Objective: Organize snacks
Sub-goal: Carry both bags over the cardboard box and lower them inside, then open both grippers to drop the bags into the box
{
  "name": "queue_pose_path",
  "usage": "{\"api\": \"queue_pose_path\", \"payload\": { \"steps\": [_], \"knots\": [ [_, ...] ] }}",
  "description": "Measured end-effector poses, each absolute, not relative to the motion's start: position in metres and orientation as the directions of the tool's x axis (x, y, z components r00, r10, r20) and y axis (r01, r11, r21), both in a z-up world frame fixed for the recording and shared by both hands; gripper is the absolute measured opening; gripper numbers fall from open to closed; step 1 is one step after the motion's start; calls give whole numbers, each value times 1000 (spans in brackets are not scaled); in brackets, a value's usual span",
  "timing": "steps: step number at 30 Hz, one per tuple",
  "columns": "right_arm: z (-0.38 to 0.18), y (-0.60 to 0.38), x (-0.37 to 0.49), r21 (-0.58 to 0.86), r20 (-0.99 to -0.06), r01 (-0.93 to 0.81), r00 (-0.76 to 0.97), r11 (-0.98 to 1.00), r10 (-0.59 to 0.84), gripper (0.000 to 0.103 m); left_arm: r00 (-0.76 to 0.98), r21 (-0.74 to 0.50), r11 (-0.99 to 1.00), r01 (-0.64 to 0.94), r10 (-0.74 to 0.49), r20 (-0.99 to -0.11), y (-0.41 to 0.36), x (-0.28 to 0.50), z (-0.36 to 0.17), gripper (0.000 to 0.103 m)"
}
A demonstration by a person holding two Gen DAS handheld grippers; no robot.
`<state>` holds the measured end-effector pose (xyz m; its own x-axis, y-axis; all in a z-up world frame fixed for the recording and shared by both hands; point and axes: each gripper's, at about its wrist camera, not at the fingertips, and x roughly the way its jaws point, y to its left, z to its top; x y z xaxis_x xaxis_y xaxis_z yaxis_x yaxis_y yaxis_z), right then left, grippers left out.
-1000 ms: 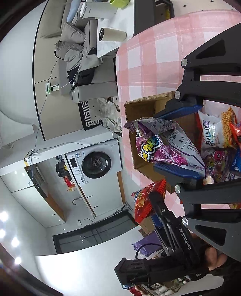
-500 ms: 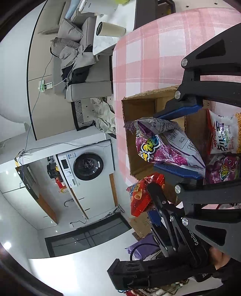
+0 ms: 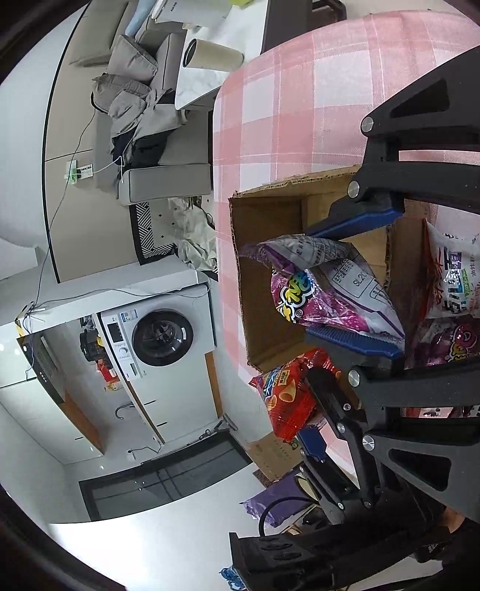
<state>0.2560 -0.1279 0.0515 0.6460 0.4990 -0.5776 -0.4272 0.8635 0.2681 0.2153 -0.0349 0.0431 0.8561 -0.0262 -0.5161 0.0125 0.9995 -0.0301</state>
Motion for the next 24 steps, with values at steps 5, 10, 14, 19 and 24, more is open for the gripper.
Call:
{"api": "queue_pose_path", "payload": {
  "steps": [5, 10, 14, 19, 24],
  "knots": [
    [41, -127, 261, 278, -602, -420, 624, 864, 497, 48, 849, -15, 1000, 18, -24, -527, -31, 218, 40, 48],
    [34, -127, 261, 282, -616, -424, 608, 861, 501, 48, 845, -11, 1000, 22, -25, -533, -25, 222, 37, 48],
    [34, -124, 259, 292, -617, -433, 596, 853, 514, 48, 847, -2, 1000, 28, -25, -531, -21, 223, 36, 48],
    [32, -118, 258, 291, -622, -449, 582, 845, 523, 48, 846, 4, 999, 32, -25, -533, -15, 225, 35, 48],
    [31, -118, 258, 310, -616, -444, 580, 840, 534, 48, 842, -26, 999, 43, -50, -537, -17, 221, 39, 49]
  ]
}}
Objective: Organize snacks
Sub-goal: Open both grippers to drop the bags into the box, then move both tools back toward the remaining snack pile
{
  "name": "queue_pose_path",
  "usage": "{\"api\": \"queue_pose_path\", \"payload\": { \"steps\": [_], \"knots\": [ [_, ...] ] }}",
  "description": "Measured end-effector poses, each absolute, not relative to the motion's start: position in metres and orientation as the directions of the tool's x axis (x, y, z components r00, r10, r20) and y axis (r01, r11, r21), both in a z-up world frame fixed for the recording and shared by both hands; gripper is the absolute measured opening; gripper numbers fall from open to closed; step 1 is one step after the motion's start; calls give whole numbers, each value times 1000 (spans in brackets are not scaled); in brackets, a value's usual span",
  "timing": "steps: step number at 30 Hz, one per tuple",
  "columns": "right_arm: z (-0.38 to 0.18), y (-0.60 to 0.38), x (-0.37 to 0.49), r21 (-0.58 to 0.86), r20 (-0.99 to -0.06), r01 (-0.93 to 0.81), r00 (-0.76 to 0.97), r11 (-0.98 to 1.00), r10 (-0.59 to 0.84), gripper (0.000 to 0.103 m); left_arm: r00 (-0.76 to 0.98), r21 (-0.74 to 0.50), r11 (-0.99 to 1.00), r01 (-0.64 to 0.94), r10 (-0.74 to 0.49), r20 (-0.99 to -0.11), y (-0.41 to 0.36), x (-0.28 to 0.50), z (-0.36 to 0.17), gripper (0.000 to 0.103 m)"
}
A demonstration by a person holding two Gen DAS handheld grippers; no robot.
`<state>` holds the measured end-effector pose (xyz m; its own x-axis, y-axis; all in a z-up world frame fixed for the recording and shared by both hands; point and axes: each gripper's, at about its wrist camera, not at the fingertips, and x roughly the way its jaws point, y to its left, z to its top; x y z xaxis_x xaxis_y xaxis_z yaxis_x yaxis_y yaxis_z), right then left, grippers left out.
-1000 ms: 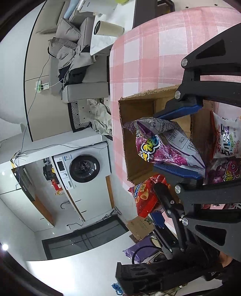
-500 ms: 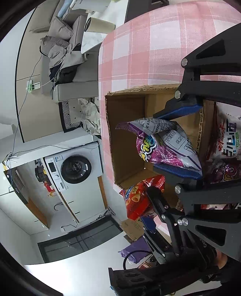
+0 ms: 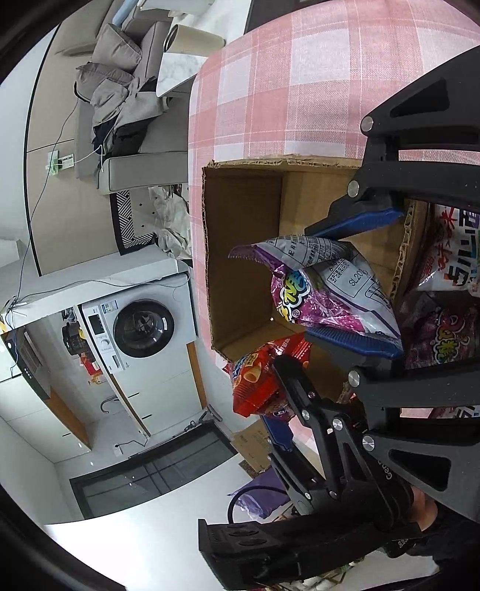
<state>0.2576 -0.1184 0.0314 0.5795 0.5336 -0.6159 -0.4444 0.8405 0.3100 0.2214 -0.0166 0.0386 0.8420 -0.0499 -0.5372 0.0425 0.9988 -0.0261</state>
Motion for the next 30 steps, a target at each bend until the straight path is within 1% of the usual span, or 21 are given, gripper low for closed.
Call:
{"api": "queue_pose_path", "payload": {
  "steps": [2, 4, 7, 8, 9, 10, 12, 13, 14, 15, 16, 18, 21, 30],
  "knots": [
    [32, -122, 259, 321, -610, -439, 582, 839, 538, 49, 841, -38, 998, 42, -56, -538, -16, 219, 40, 50],
    [33, -127, 260, 333, -589, -447, 589, 830, 553, 52, 832, -24, 999, 46, -51, -552, -19, 219, 41, 55],
    [38, -128, 256, 302, -576, -454, 613, 838, 540, 55, 830, -10, 997, 71, -65, -554, -24, 213, 43, 65],
    [41, -129, 253, 278, -566, -451, 637, 848, 524, 57, 829, -12, 997, 79, -73, -554, -25, 210, 45, 73],
    [44, -129, 248, 264, -553, -449, 654, 854, 515, 63, 831, -9, 997, 71, -64, -553, -26, 206, 48, 81],
    [46, -132, 245, 260, -539, -451, 666, 854, 516, 67, 832, -12, 997, 71, -66, -550, -26, 202, 50, 84],
    [51, -138, 238, 261, -513, -447, 687, 856, 515, 86, 836, -37, 996, 80, -87, -542, -24, 192, 55, 86],
    [53, -142, 235, 259, -508, -437, 696, 861, 507, 89, 836, -44, 996, 78, -89, -542, -23, 188, 57, 88],
    [54, -145, 233, 259, -505, -430, 703, 865, 500, 96, 837, -47, 996, 71, -85, -540, -22, 183, 58, 92],
    [55, -150, 230, 263, -508, -419, 706, 869, 494, 101, 840, -46, 997, 61, -76, -537, -21, 178, 60, 100],
    [56, -152, 228, 266, -514, -414, 703, 870, 492, 102, 844, -45, 998, 50, -66, -532, -20, 172, 62, 103],
    [56, -156, 223, 268, -533, -413, 689, 870, 491, 103, 851, -59, 997, 40, -65, -522, -16, 160, 65, 102],
    [55, -160, 210, 239, -542, -415, 693, 878, 475, 103, 844, -89, 996, 30, -73, -531, -11, 147, 66, 102],
    [47, -166, 179, 197, -574, -414, 687, 889, 446, 103, 837, -78, 997, 16, -56, -544, -10, 101, 64, 102]
  ]
}}
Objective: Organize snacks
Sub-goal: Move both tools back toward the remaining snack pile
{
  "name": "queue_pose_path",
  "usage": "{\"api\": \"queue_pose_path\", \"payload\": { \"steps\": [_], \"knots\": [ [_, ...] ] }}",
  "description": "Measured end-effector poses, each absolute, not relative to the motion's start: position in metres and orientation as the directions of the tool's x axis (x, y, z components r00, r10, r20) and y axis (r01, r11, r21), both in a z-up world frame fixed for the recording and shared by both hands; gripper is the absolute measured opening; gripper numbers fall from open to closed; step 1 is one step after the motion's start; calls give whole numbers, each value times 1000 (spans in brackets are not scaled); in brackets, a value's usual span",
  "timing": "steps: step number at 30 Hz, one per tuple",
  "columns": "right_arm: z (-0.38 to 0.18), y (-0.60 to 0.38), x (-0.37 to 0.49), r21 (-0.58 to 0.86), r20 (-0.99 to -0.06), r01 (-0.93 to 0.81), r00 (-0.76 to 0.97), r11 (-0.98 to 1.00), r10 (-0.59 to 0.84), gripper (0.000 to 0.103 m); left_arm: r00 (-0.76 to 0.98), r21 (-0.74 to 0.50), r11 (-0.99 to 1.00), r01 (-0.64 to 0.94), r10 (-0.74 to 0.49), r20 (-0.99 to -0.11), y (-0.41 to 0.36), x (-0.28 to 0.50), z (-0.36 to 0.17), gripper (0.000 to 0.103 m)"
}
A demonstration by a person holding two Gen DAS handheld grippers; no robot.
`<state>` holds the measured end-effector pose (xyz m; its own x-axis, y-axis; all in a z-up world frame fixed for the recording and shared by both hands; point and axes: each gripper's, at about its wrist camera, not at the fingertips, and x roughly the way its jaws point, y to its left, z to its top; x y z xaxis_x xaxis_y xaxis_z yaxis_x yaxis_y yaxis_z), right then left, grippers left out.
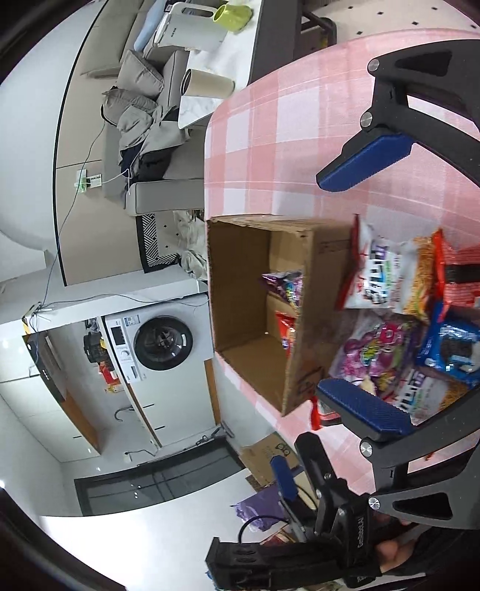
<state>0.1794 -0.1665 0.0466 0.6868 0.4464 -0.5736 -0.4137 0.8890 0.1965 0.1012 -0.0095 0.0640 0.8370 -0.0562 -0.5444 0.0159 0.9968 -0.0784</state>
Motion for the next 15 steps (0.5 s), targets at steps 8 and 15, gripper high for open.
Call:
{"api": "queue_pose_path", "payload": {
  "steps": [8, 15],
  "knots": [
    [42, -172, 159, 163, -596, -413, 683, 896, 423, 103, 836, -84, 996, -2, -45, -546, -13, 76, 65, 102],
    [40, -182, 146, 176, -612, -394, 674, 902, 414, 103, 821, -111, 994, 8, -70, -567, -19, 60, 59, 102]
  ]
}}
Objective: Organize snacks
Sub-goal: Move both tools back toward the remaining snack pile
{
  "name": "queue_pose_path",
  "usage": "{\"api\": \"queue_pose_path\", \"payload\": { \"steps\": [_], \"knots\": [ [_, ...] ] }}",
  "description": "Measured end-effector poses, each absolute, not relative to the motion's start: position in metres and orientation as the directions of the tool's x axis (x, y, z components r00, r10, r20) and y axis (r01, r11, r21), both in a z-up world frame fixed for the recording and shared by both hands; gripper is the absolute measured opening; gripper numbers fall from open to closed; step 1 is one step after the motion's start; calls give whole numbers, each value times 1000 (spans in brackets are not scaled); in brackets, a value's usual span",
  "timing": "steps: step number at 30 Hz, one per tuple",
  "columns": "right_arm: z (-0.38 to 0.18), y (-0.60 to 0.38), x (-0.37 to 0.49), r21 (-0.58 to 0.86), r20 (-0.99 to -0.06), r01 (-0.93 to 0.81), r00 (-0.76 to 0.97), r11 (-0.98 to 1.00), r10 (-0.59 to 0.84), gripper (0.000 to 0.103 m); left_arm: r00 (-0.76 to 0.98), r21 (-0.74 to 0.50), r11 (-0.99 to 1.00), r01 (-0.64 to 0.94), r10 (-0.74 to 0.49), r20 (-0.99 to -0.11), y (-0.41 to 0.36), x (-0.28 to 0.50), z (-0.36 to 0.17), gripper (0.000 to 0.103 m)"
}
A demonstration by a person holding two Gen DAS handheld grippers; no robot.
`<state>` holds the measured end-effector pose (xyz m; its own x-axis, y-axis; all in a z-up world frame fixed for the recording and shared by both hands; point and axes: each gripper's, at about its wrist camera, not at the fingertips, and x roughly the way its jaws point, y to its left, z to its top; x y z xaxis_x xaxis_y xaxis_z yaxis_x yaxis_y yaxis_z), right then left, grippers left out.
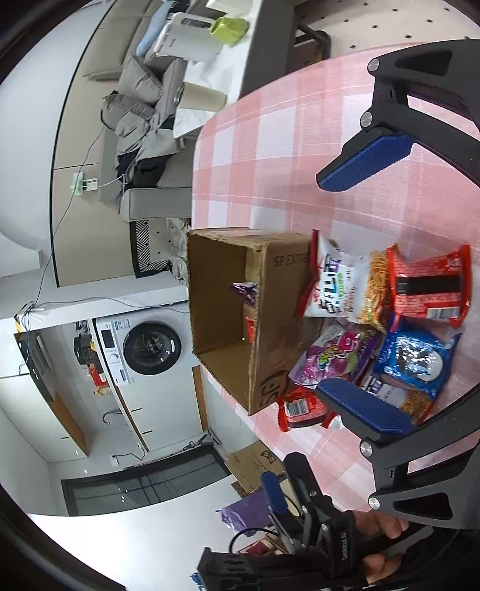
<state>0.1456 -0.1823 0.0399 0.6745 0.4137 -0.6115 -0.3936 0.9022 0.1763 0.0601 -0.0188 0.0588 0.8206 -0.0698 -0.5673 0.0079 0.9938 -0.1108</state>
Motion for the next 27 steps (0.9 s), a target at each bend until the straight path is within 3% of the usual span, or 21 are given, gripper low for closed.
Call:
{"api": "queue_pose_path", "payload": {
  "steps": [27],
  "knots": [
    [-10, -190, 148, 82, -774, -433, 540, 897, 332, 103, 714, -41, 997, 63, -74, -696, -54, 67, 11, 102]
  ]
}}
